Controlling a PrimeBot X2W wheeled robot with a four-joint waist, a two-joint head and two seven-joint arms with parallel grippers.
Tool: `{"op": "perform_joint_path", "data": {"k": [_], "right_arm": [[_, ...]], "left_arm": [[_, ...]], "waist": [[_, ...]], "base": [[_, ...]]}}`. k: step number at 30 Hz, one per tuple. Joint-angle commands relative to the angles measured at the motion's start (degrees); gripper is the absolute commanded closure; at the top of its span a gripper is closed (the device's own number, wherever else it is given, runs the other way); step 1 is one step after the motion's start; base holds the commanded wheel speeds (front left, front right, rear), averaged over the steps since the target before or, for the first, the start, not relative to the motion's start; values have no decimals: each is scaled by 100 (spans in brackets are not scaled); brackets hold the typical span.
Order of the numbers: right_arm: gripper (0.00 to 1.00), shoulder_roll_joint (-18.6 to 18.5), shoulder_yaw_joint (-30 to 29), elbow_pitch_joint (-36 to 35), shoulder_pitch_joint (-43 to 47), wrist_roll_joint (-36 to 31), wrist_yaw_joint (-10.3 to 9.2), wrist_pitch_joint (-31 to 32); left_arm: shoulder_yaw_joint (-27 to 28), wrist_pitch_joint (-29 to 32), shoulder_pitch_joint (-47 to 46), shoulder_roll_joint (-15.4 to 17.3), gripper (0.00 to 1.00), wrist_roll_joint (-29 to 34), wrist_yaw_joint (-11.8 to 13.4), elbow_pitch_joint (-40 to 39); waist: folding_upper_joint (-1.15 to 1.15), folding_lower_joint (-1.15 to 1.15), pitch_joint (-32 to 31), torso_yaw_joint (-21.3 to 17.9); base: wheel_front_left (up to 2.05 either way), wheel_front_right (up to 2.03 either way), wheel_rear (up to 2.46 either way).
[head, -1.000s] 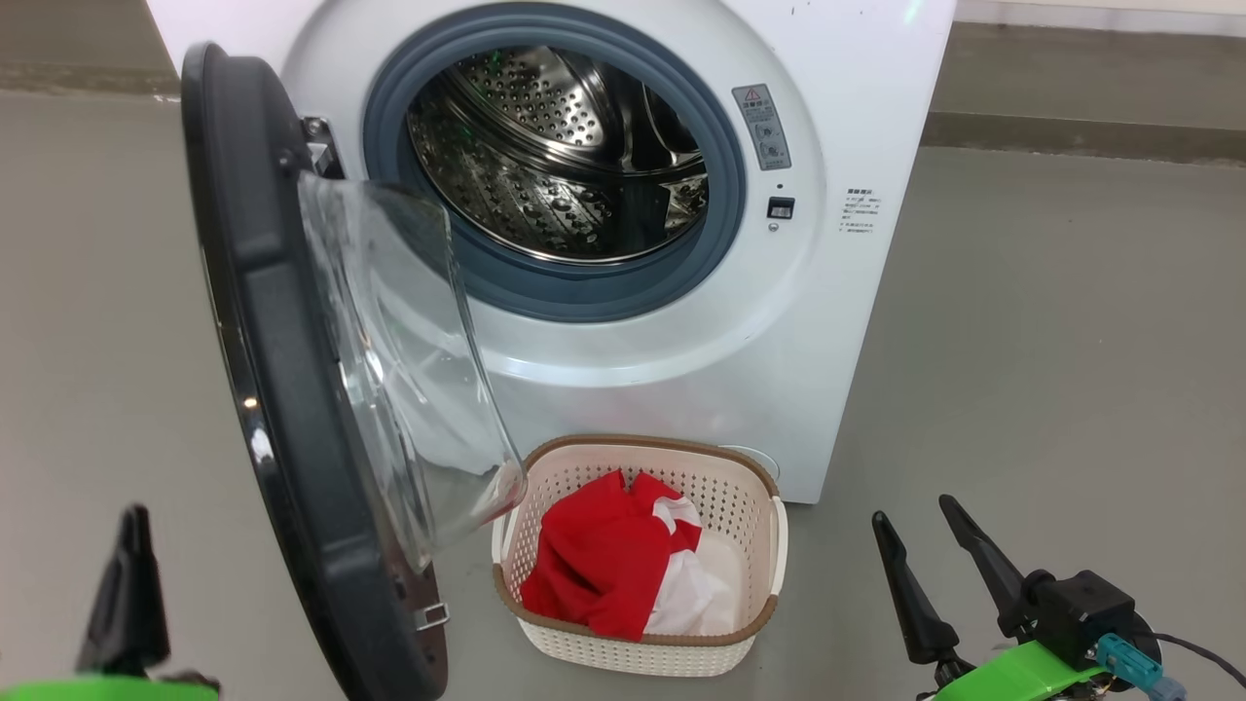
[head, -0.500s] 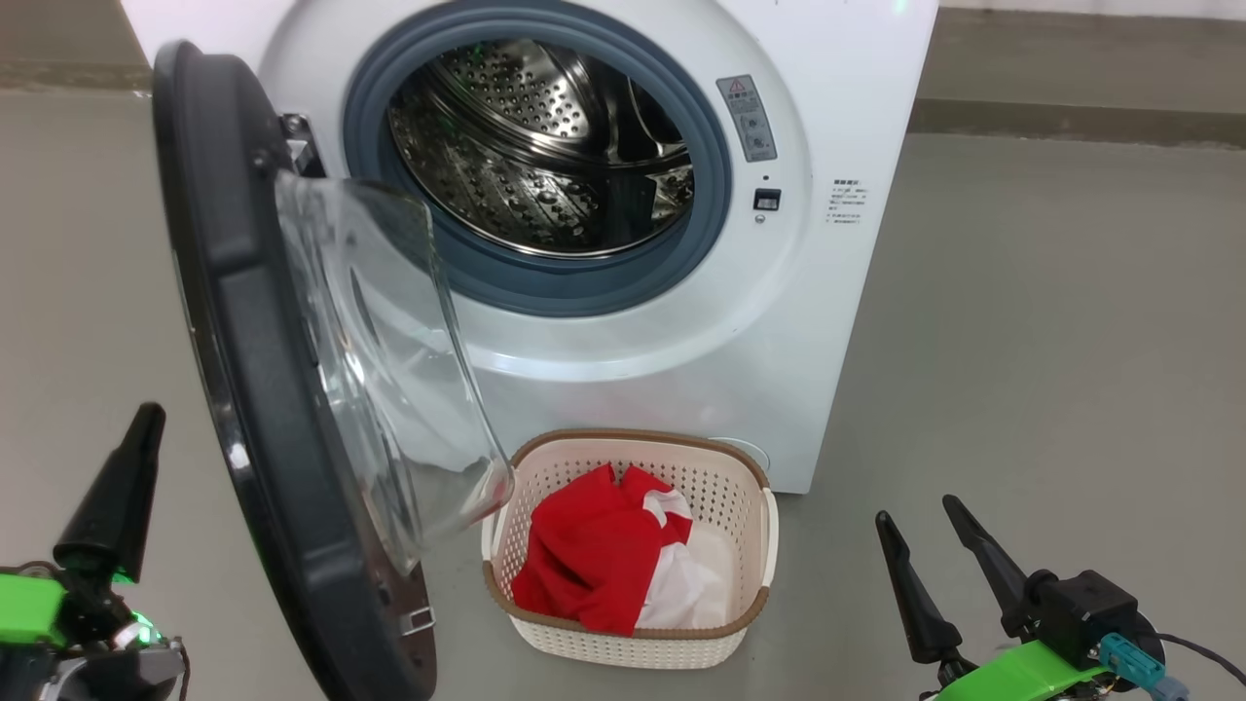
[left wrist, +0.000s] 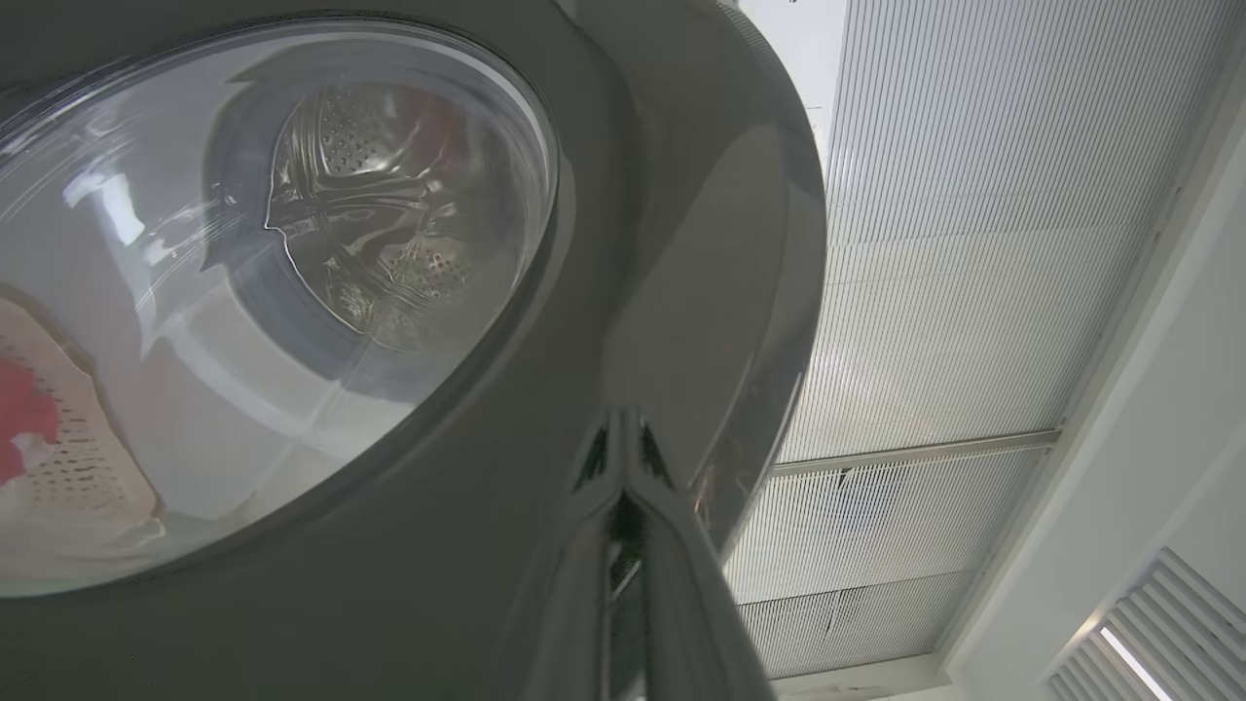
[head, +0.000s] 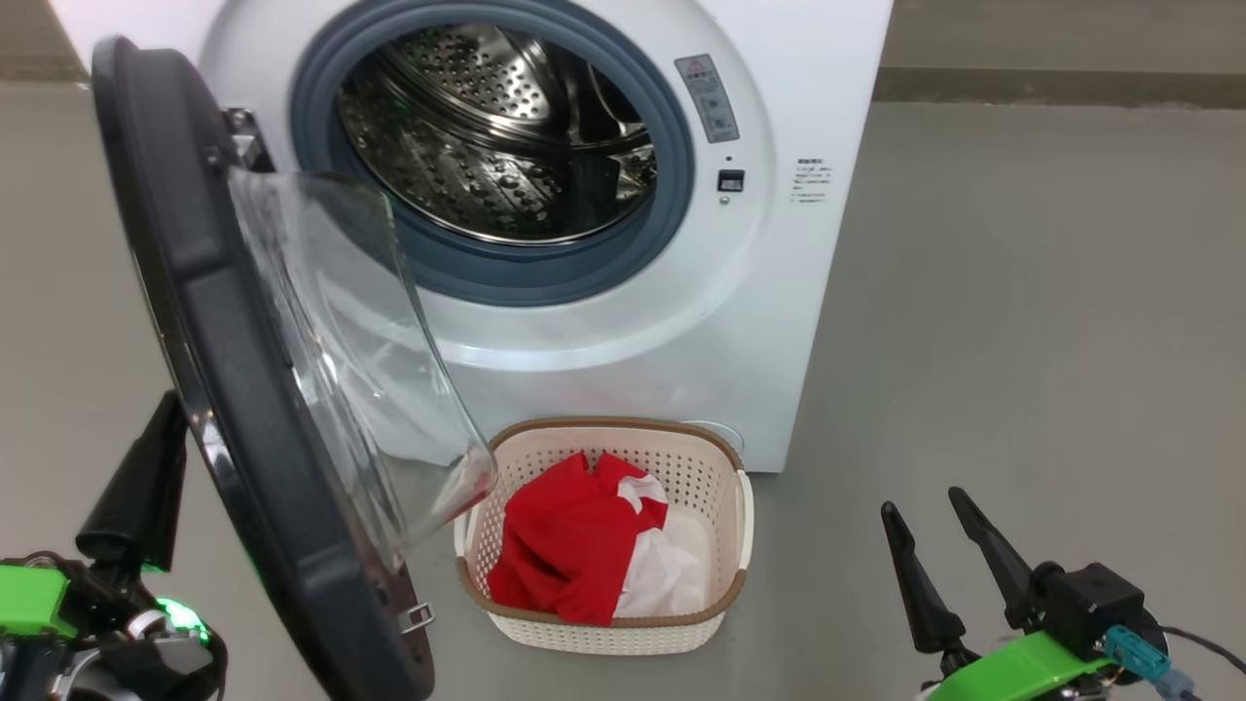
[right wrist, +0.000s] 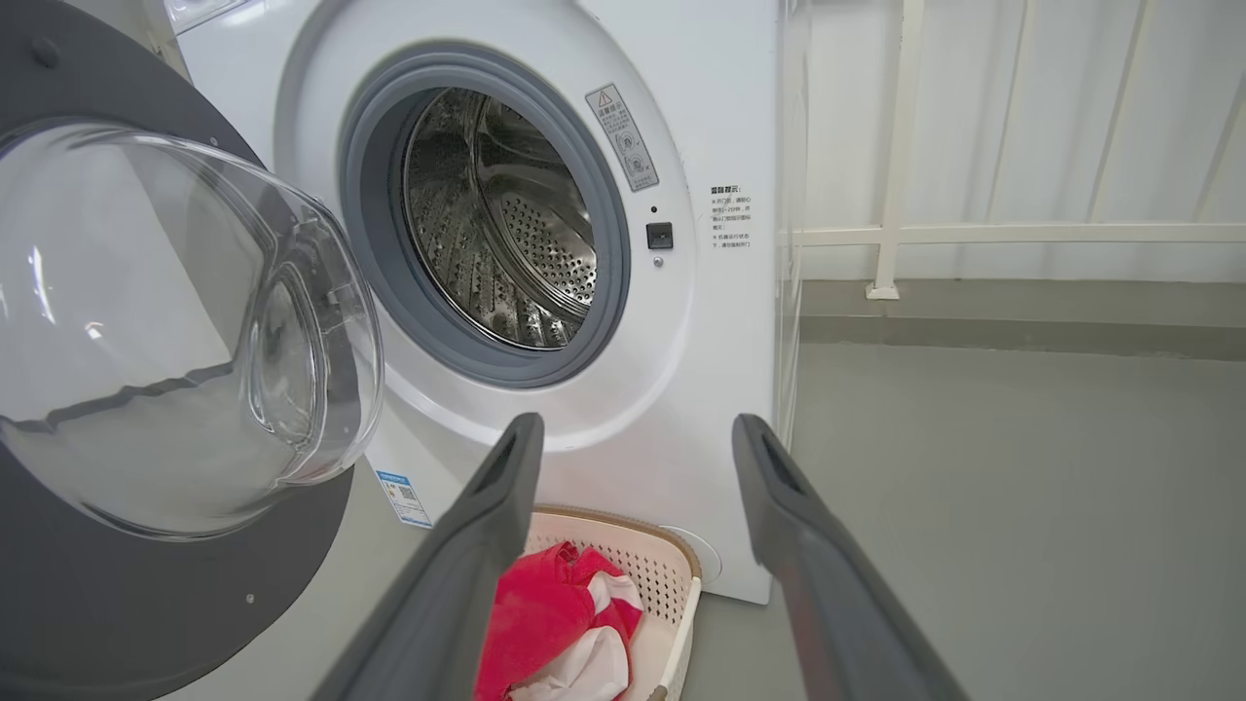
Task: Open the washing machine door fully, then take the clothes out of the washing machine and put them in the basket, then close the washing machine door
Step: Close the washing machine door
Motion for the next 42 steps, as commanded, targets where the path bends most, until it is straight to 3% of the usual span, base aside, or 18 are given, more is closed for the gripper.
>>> {"op": "perform_joint_path", "data": {"k": [1, 15, 24, 42], "right_arm": [[0, -30, 130, -144, -311, 53, 37, -36], [0, -55, 144, -163, -433, 57, 37, -36], [0, -53, 155, -212, -594, 66, 37, -36], [0, -68, 130, -316, -896, 47, 37, -36]], "left_arm": [[47, 29, -92, 100, 100, -46, 3, -207], [-398, -255, -387, 100, 100, -418, -68, -112], [-618, -674, -949, 100, 100, -687, -222, 369], [-860, -957, -2391, 99, 100, -564, -482, 1325]], "waist": [[0, 0, 49, -84], [0, 0, 366, -708], [0, 0, 658, -1176], [0, 0, 1316, -1415]], "base": [[0, 0, 0], [0, 0, 0], [0, 0, 0], [0, 0, 0]]}}
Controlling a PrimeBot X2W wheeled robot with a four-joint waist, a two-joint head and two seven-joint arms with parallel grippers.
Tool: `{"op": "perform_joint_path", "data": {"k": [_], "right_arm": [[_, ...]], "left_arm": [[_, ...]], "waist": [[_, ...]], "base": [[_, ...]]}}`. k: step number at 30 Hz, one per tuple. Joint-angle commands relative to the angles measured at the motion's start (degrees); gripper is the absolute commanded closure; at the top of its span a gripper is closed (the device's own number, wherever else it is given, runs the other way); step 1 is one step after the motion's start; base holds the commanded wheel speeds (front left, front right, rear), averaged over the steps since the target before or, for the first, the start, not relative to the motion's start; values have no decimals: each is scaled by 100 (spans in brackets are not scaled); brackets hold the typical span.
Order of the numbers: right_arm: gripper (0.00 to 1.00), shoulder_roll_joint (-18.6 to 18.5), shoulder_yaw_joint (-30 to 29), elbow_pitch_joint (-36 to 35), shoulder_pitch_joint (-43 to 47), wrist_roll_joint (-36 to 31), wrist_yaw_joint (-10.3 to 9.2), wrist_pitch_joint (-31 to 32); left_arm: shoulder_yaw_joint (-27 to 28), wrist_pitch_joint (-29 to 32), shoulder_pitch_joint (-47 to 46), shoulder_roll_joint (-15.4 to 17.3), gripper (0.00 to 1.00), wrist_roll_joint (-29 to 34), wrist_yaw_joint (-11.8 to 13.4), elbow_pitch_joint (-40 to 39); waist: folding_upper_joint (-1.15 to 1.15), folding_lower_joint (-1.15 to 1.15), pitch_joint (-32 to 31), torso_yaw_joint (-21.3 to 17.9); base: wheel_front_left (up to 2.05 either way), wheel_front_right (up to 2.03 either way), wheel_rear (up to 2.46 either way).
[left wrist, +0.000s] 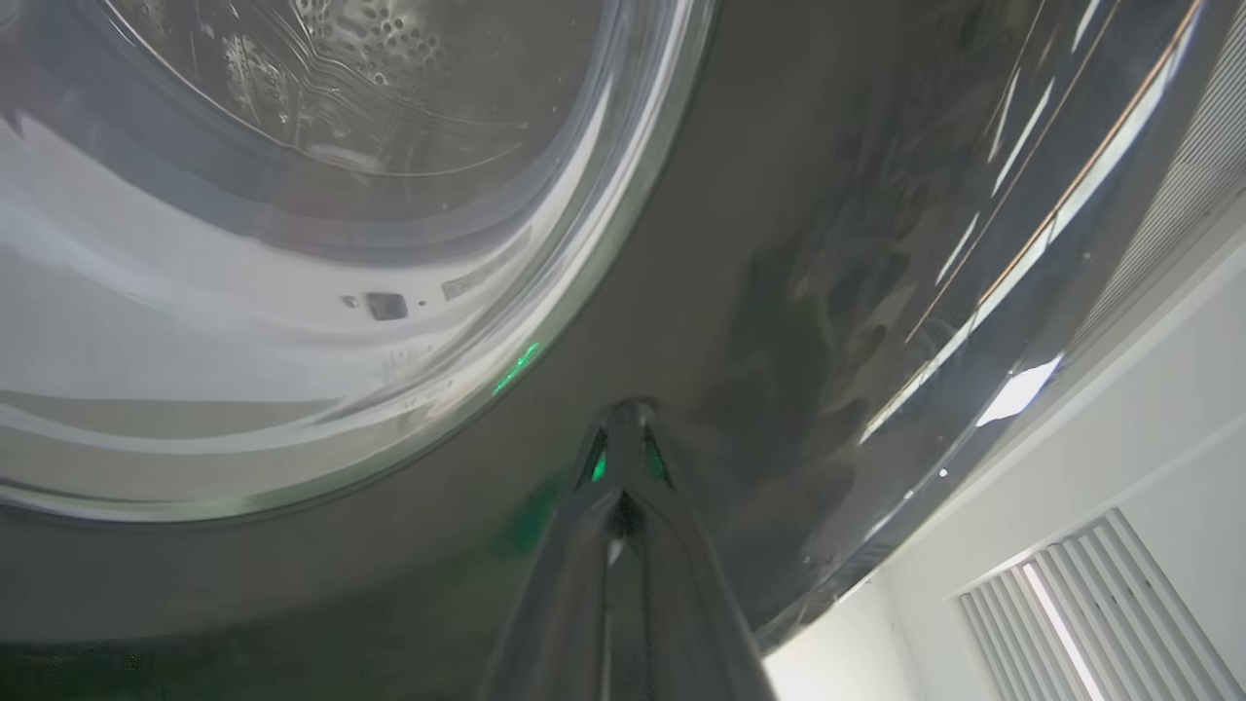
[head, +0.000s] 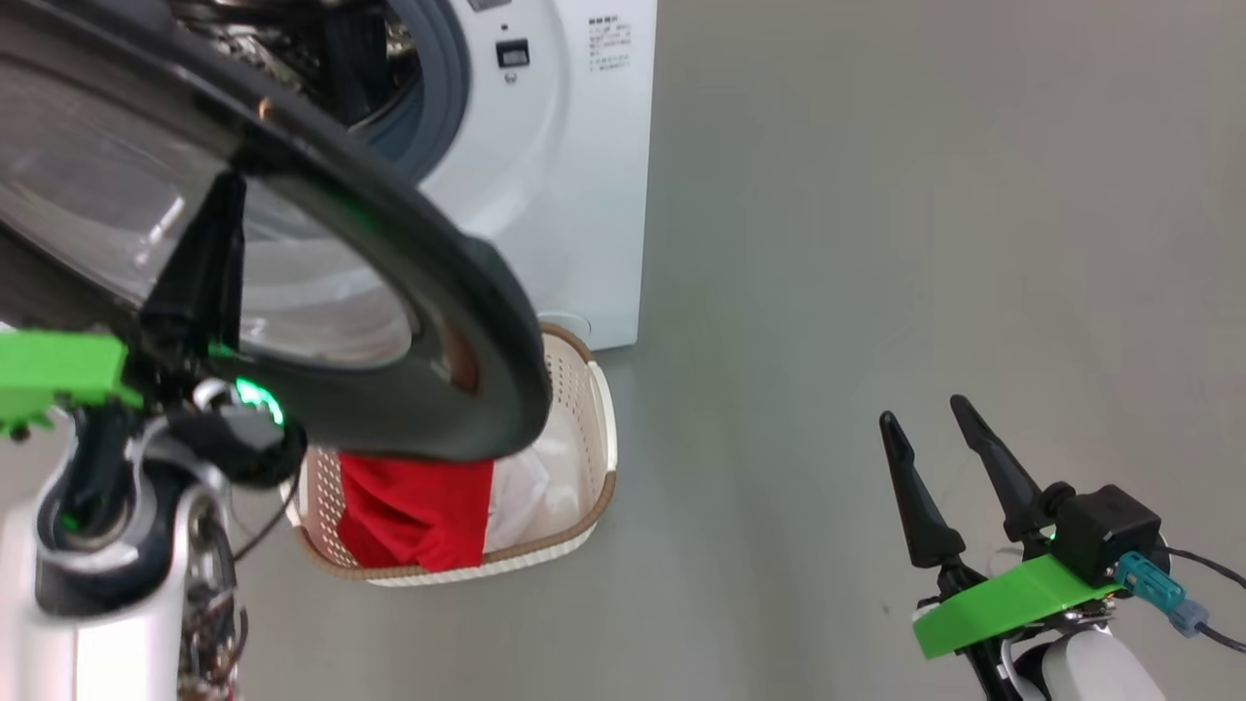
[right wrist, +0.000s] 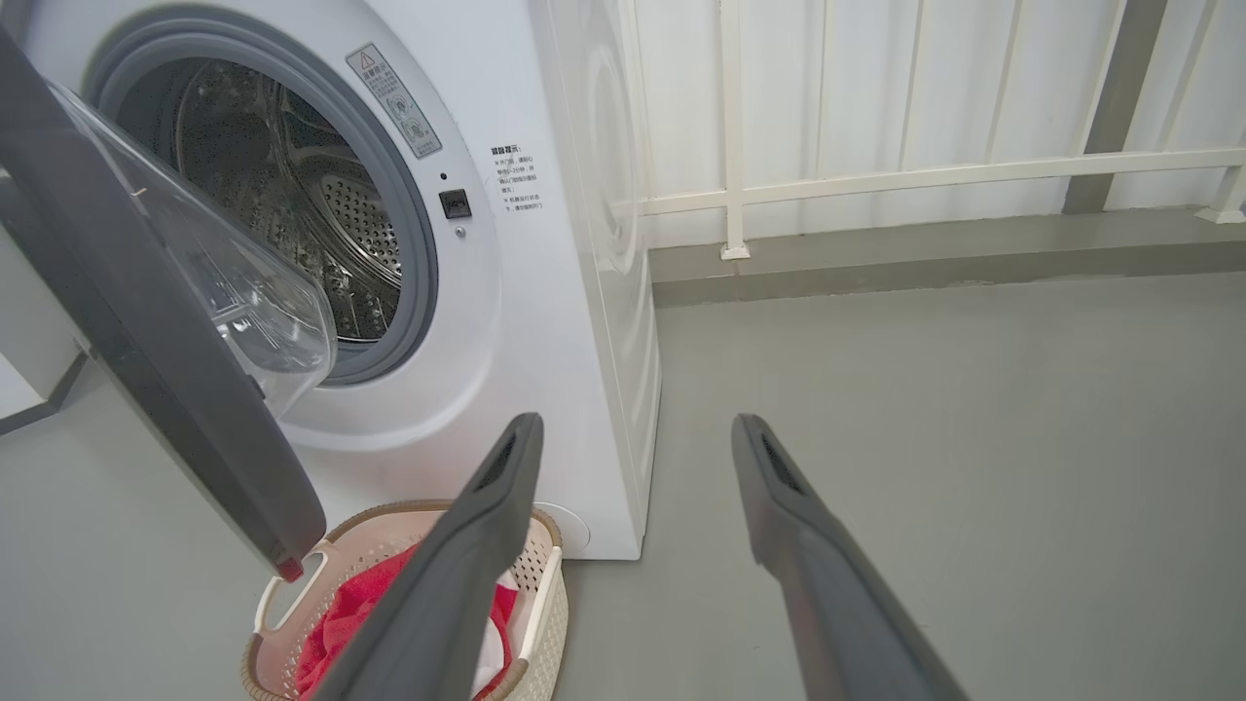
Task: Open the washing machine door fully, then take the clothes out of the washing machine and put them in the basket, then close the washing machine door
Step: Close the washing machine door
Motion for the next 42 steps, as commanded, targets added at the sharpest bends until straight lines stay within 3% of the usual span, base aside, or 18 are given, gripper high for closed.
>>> {"op": "perform_joint_path", "data": {"k": [1, 18, 32, 33, 34, 35, 42], "right_arm": [[0, -54, 142, -169, -224, 6, 37, -36], [0, -123, 204, -188, -436, 3, 37, -36], [0, -140, 168, -108, -410, -16, 37, -36], [0, -138, 183, -96, -399, -10, 37, -36], [0, -136, 193, -80, -384, -4, 37, -36], [0, -136, 199, -62, -367, 4, 37, -36], [0, -136, 229, 35, -148, 53, 37, -36]], "left_arm": [[77, -24, -379, 105, 100, 41, -141, -39], [-44, -26, -1775, 168, 100, 150, -735, 1388], [-190, 188, -1761, 152, 98, 138, -1147, 2060], [-180, 198, -1707, 151, 78, 125, -1169, 2083], [-165, 204, -1644, 149, 44, 107, -1189, 2098], [-148, 222, -1571, 146, 0, 60, -1202, 2103], [-82, 254, -817, 130, 0, -114, -1200, 1951]], "waist": [[0, 0, 161, -22], [0, 0, 486, -228], [0, 0, 170, -38], [0, 0, 111, -20], [0, 0, 46, 0], [0, 0, -23, 21], [0, 0, -561, 180]], "base": [[0, 0, 0], [0, 0, 0], [0, 0, 0], [0, 0, 0], [0, 0, 0], [0, 0, 0], [0, 0, 0]]}}
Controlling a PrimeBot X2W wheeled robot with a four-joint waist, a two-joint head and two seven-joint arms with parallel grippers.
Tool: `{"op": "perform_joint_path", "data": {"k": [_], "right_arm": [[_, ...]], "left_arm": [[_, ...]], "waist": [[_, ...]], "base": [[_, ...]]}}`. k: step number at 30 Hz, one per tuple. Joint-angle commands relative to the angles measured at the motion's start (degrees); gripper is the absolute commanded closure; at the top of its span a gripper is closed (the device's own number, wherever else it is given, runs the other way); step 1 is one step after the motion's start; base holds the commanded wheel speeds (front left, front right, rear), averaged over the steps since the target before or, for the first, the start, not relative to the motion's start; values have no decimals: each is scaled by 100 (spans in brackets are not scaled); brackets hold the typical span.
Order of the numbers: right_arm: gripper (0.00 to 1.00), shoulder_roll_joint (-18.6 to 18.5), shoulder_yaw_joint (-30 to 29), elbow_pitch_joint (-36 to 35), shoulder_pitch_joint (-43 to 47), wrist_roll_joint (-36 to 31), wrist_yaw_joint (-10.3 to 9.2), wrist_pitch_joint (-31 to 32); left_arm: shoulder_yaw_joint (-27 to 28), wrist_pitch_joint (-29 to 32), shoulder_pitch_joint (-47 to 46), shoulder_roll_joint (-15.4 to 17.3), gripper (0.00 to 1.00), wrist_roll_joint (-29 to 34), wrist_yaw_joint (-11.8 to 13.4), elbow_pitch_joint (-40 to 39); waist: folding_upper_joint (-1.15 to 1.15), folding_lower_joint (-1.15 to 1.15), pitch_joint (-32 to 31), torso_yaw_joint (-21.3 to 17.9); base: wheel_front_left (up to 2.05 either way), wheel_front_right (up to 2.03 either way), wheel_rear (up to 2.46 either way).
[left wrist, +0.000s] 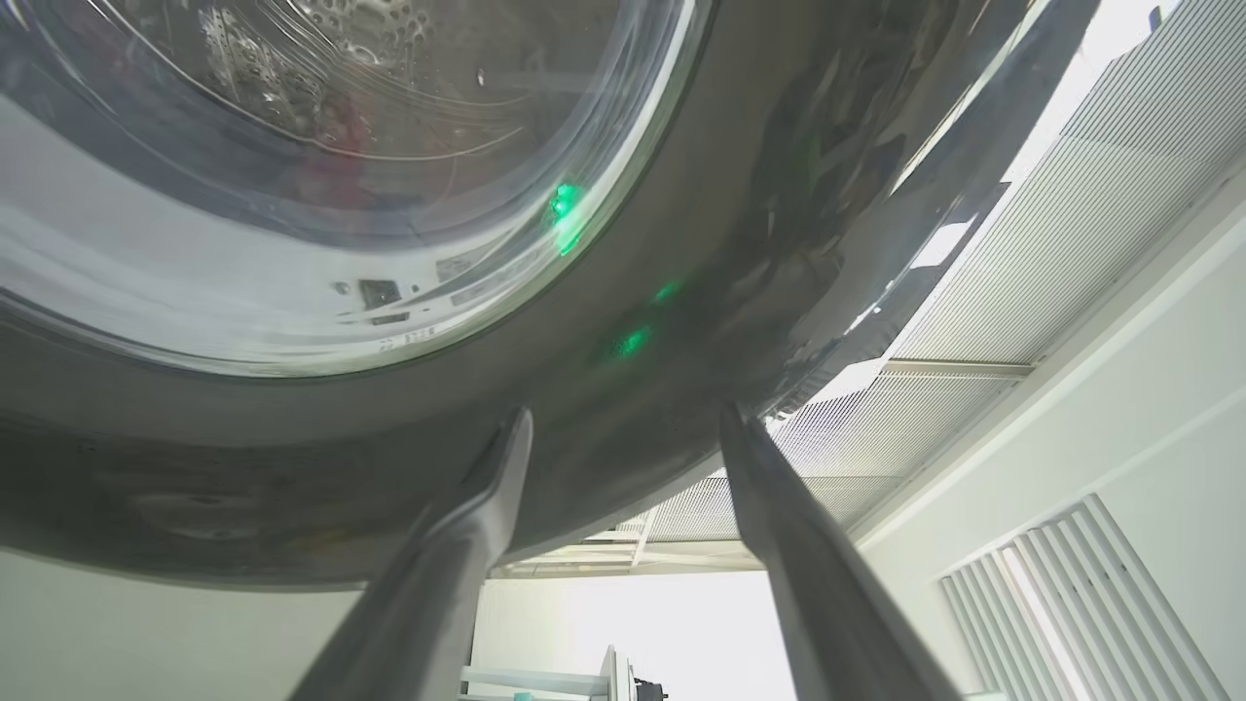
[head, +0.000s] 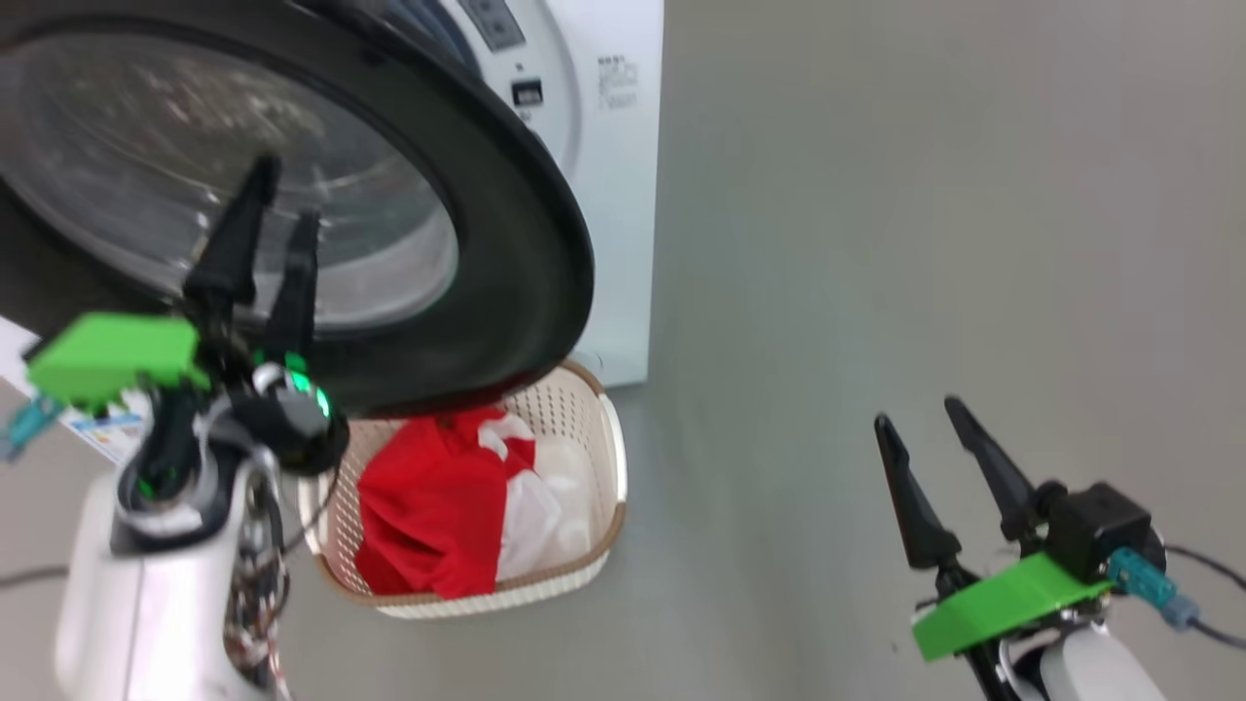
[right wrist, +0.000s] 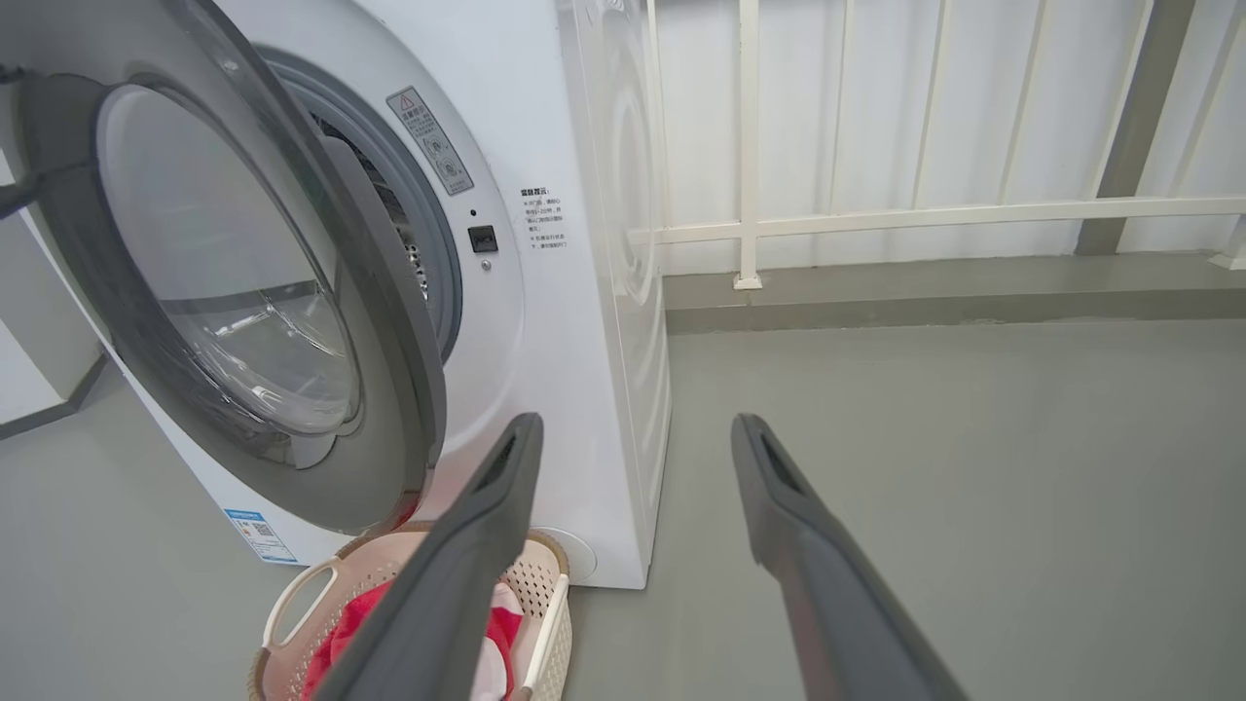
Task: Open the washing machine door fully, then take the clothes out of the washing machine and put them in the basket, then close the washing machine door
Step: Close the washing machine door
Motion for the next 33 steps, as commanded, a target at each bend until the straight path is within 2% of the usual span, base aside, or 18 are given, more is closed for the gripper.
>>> {"op": "perform_joint_path", "data": {"k": [1, 5, 8, 10, 13, 15, 23, 28, 33], "right_arm": [[0, -48, 116, -103, 52, 57, 36, -36], [0, -74, 118, -70, 228, 67, 36, -36], [0, -91, 120, -70, 313, 76, 36, -36], [0, -95, 109, -95, 342, 99, 36, -36], [0, -108, 105, -129, 398, 123, 36, -36], [0, -107, 93, -139, 446, 124, 36, -36], [0, -103, 37, -183, 569, 130, 36, -36], [0, -72, -44, -253, 613, 110, 36, -36], [0, -34, -179, -333, 682, 115, 36, -36]], "left_arm": [[149, 6, 108, 165, 0, -5, -54, -228], [102, -104, 658, 209, 0, 217, -173, -497], [83, -38, 1090, 224, 0, 256, -340, -804], [71, -184, 1397, 342, 0, 529, -469, -1036], [-38, -551, 1885, 536, 0, 1201, -701, -1363], [-233, -891, 2218, 770, 0, 1976, -821, -1548], [-786, -2168, 3219, 1205, 0, 4072, -1051, -2077], [-854, -2573, 3725, 1269, 0, 5022, -1067, -2307], [-572, -2651, 4038, 1197, 0, 6344, -877, -2451]], "waist": [[0, 0, -317, 149], [0, 0, -584, 250], [0, 0, -732, 294], [0, 0, -793, 312], [0, 0, -888, 338], [0, 0, -947, 364], [0, 0, -1117, 422], [0, 0, -1147, 423], [0, 0, -1160, 436]], "base": [[0, 0, 0], [0, 0, 0], [0, 0, 0], [0, 0, 0], [0, 0, 0], [0, 0, 0], [0, 0, 0], [0, 0, 0], [0, 0, 0]]}}
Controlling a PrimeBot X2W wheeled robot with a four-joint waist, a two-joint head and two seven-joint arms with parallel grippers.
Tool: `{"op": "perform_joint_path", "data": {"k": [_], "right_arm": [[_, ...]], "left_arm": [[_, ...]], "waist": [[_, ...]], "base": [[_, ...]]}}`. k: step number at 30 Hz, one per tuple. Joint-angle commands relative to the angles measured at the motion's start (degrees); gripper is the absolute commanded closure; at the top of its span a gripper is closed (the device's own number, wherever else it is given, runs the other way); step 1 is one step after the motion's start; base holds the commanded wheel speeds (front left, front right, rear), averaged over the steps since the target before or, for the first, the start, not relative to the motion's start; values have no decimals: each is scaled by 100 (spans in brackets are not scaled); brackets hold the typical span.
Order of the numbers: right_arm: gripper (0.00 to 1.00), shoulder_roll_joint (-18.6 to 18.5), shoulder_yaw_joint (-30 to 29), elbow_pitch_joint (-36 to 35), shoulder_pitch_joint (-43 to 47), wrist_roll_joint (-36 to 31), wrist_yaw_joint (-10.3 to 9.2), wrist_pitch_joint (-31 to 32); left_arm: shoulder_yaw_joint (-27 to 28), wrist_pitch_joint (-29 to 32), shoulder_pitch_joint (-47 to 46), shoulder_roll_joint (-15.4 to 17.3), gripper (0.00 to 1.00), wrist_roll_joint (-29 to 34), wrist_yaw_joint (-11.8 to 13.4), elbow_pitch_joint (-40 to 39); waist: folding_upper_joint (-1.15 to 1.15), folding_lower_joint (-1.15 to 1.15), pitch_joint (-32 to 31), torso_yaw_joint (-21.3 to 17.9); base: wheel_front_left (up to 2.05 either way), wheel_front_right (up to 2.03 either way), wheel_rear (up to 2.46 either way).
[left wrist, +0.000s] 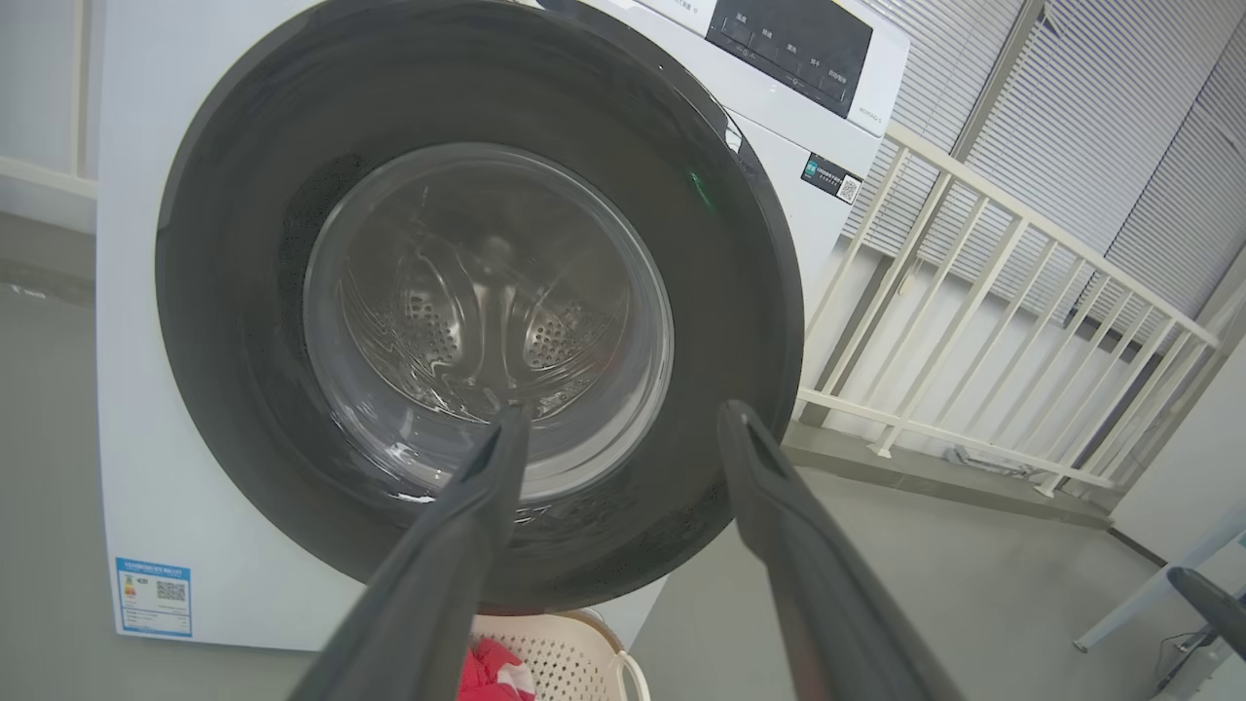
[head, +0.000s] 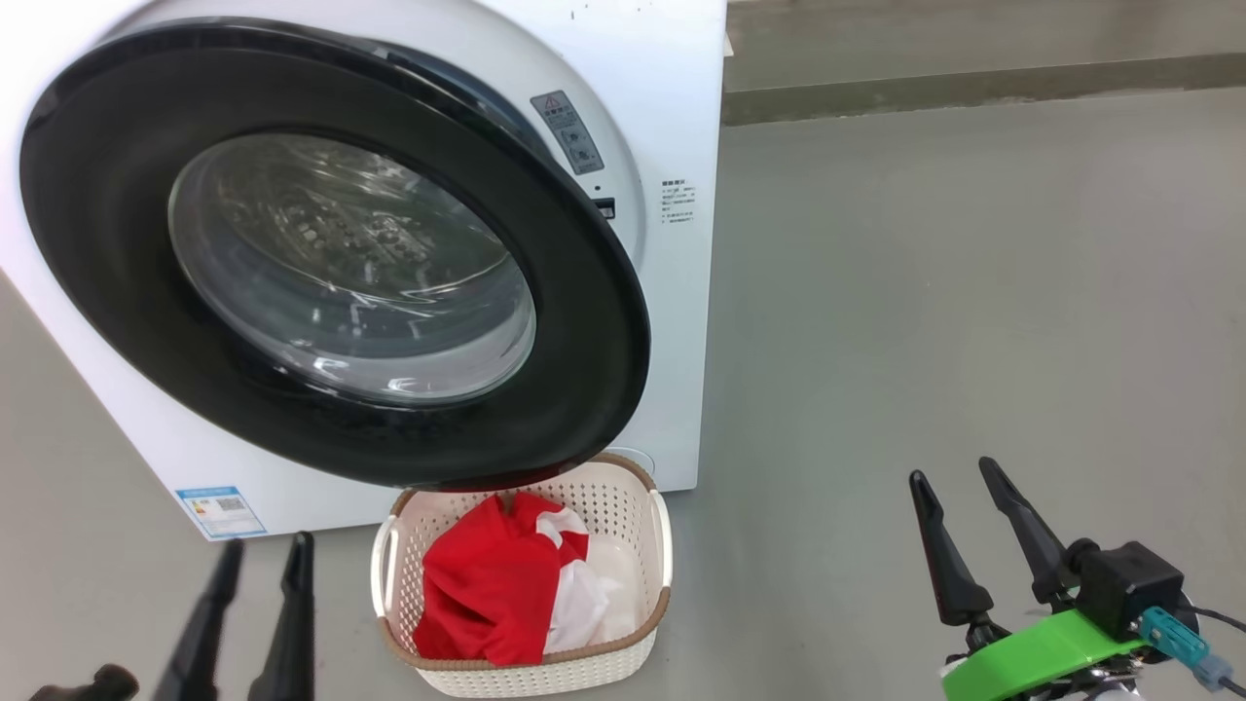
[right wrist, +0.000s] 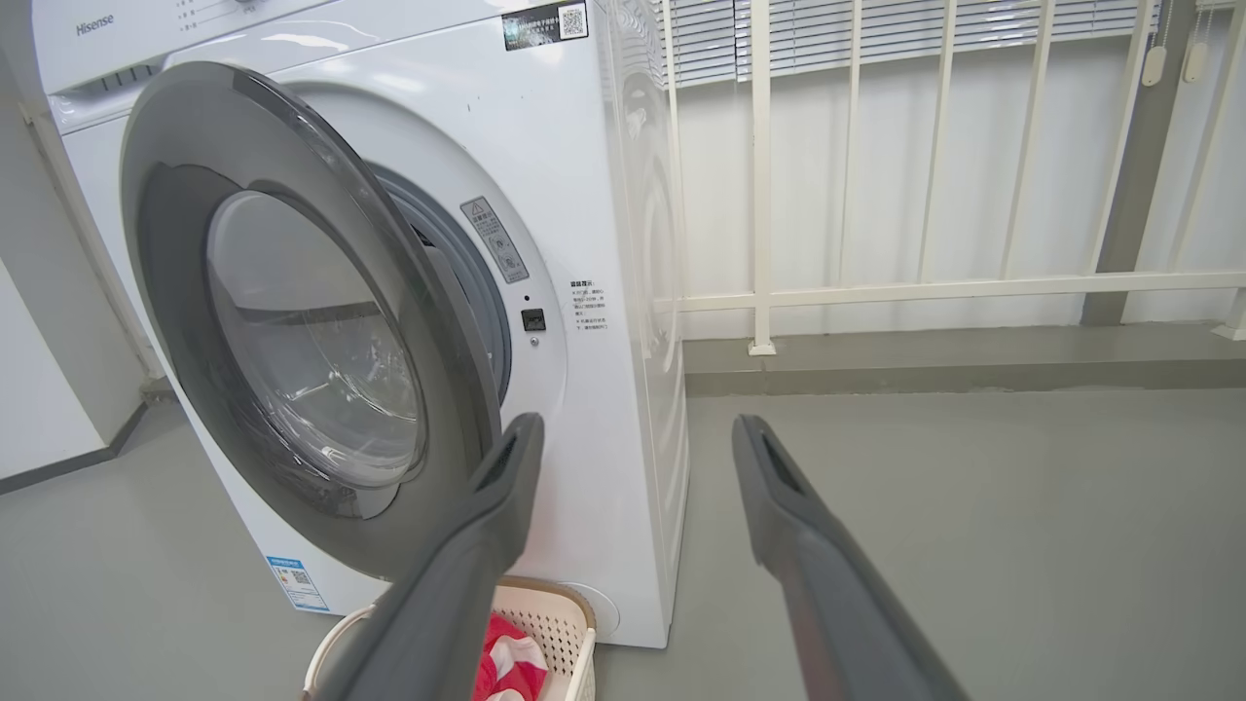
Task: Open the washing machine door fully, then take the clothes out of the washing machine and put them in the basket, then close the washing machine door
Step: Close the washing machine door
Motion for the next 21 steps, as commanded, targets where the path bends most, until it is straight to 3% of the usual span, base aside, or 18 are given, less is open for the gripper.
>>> {"op": "perform_joint_path", "data": {"k": [1, 8, 12, 21], "right_arm": [[0, -15, 68, -188, -5, 58, 37, -36], [0, -16, 117, -249, 37, 16, 37, -36], [0, -18, 158, -263, 43, -4, 37, -36], [0, -18, 163, -250, 41, -9, 37, -36]], "left_arm": [[341, -66, -104, 29, 0, 402, 36, -239], [612, -69, 295, -374, 0, 2051, -13, -92], [792, -69, 407, -558, 0, 2439, -43, -49], [1027, -69, 407, -768, 0, 2667, -163, -8]], "waist": [[0, 0, -4, 13], [0, 0, -27, -26], [0, 0, -42, -57], [0, 0, -63, -68]], "base": [[0, 0, 0], [0, 0, 0], [0, 0, 0], [0, 0, 0]]}}
